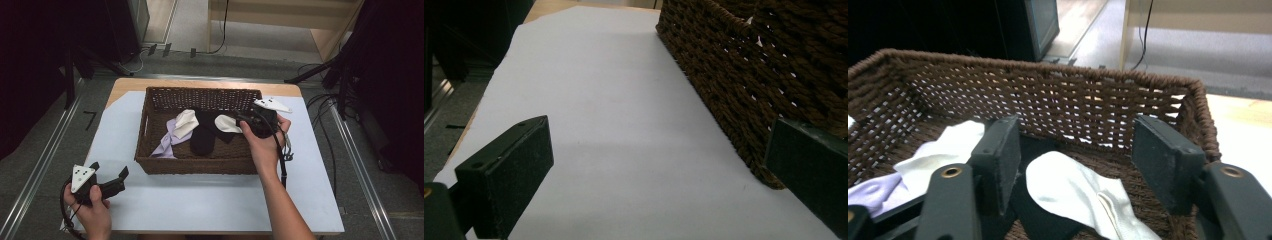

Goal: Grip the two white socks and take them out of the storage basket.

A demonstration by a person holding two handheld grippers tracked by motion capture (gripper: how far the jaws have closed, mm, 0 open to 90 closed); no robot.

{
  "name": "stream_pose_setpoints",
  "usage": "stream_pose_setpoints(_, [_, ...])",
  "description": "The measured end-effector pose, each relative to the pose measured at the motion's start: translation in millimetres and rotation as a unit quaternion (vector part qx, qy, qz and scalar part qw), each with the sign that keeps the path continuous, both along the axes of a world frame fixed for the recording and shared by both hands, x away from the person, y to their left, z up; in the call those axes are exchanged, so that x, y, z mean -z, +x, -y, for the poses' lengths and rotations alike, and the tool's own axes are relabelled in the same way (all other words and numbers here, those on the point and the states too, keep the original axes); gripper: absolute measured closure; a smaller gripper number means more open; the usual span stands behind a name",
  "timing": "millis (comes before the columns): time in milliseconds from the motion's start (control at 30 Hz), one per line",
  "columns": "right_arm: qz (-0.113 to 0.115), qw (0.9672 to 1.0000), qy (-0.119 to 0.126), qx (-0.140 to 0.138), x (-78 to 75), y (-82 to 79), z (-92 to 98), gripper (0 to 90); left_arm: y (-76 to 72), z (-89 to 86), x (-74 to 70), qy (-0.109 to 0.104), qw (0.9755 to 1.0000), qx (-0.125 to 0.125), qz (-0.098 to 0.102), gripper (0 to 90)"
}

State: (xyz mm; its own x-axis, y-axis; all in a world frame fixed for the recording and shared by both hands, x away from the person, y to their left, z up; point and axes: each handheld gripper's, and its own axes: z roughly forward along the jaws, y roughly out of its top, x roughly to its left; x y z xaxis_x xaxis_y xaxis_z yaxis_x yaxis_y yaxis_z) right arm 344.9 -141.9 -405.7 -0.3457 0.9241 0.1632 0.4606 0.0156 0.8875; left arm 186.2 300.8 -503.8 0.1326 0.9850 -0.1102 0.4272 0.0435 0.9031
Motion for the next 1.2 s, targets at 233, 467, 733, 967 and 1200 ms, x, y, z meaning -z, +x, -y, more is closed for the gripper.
stream_pose_setpoints(233, [-0.053,0.9981,-0.021,0.026,16.0,18.2,-5.5,42.8,0.1,0.0,0.1,-0.001,1.0,0.0,0.0,0.3])
stream_pose_setpoints(467, [-0.107,0.9922,-0.062,0.019,30.9,30.2,-9.4,46.3,0.1,-0.1,0.0,-0.001,1.0,-0.001,-0.001,0.3])
stream_pose_setpoints(733, [-0.123,0.9829,-0.137,0.004,44.7,36.5,-17.6,52.7,0.1,-0.1,0.1,-0.001,1.0,-0.002,-0.001,0.3])
stream_pose_setpoints(967, [-0.156,0.9848,-0.074,0.014,51.2,45.9,-17.0,52.0,0.2,-0.2,0.1,0.0,1.0,-0.001,-0.001,0.3])
stream_pose_setpoints(1200, [-0.182,0.9776,-0.104,0.023,61.9,54.8,-25.9,57.9,0.2,-0.2,0.1,-0.001,1.0,-0.001,-0.001,0.3])
